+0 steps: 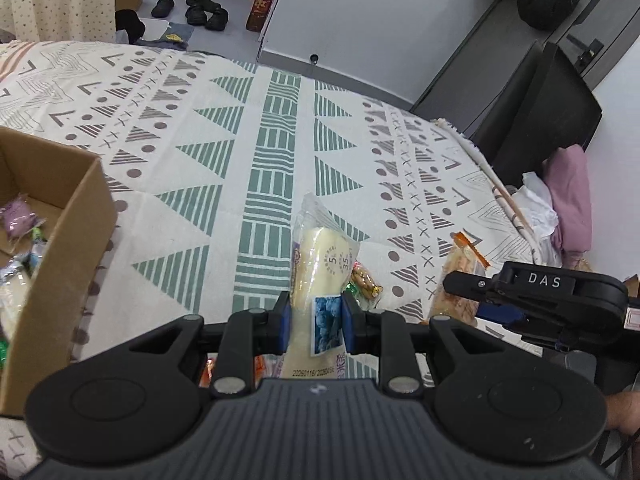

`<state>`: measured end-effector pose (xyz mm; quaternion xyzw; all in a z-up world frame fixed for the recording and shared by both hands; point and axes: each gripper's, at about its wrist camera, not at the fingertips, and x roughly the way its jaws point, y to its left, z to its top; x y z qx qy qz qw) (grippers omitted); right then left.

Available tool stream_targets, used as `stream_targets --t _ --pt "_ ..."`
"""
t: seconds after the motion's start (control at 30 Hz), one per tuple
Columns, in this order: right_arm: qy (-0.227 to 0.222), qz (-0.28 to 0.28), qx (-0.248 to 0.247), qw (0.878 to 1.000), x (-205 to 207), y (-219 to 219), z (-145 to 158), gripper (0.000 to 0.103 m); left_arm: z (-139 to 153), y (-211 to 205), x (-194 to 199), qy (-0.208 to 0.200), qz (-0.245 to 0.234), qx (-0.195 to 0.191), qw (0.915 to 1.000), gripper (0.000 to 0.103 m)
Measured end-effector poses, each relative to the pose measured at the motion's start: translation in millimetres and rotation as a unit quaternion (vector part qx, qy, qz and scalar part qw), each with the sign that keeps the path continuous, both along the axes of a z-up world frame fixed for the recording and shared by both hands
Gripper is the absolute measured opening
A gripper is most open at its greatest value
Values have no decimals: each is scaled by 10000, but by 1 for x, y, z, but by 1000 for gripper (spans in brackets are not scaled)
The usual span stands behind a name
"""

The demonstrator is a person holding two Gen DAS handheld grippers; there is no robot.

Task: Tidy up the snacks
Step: 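Carry the cheese stick and orange bread over the box with both tools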

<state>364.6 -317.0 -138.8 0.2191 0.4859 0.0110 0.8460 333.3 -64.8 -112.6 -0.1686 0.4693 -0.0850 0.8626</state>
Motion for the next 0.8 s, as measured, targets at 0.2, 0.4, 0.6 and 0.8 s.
stream_targets --t 0.2,0.4,0.6,0.8 --pt "-250 175 88 9995 -16 19 22 36 24 20 -14 -292 122 21 9995 24" --pt "-456 276 116 9985 -30 36 36 36 38 41 -30 -436 282 -24 9986 24" --pt "-566 419 79 9975 -42 57 45 36 42 61 -43 -480 387 -55 9981 24" --pt "-663 607 120 9959 -50 85 52 36 43 87 -51 -520 627 -86 9966 24"
